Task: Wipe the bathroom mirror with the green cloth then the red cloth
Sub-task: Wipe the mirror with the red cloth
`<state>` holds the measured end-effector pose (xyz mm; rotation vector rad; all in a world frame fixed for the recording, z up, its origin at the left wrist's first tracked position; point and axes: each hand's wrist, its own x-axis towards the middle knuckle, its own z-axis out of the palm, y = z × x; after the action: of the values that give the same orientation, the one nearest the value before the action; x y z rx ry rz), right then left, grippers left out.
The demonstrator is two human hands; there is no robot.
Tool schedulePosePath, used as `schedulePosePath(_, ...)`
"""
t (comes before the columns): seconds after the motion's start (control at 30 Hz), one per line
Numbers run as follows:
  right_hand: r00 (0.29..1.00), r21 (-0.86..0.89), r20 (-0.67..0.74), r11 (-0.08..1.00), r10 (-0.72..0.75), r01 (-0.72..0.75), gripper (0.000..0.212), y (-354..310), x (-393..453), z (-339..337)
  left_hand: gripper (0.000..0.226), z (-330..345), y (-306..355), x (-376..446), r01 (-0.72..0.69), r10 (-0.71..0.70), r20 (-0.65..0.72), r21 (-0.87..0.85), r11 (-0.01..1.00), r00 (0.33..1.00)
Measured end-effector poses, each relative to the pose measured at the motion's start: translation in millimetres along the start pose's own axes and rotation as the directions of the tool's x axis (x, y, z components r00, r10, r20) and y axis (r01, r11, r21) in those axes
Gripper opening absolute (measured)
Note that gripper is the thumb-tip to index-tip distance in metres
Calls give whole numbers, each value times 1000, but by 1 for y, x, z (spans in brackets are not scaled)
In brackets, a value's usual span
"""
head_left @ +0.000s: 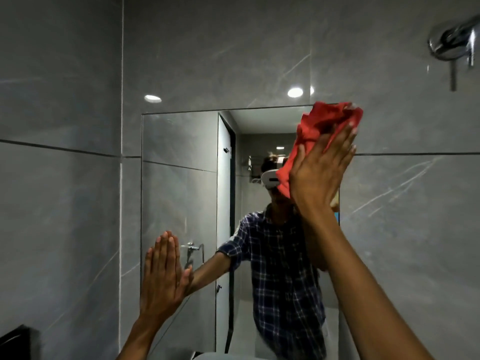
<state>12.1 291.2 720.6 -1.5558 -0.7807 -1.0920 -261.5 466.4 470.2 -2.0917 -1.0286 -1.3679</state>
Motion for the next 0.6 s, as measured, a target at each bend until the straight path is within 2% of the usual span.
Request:
schedulePosePath(0.1,989,38,-39,989,142,-140,72,-39,26,7,78,3,2,2,8,-8,15,11,1000,1000)
schedulePosePath(0.17,992,56,-55,993,110,-107,68,-66,19,19,78,5,-1,1,12,-13,41,17,1000,999)
schedulePosePath(0.27,998,125,-22,990,-60,62,69,-117,-9,43,78,8,-4,3,25,-27,32,34,999,999)
schedulePosePath(0.4,964,264,17,931,-265,251,72,-195,-63,71,75,2,0,1,31,-31,36,-1,1000,999)
schedulePosePath(0.5,896,331,55,854,-442,401,72,-239,-97,91,74,4,-1,2,20,-20,-6,-16,1000,1000)
schedulePosePath(0.6,786,342,94,761,-612,552,73,-248,-111,105,73,7,-6,2,16,-16,-19,-13,1000,1000)
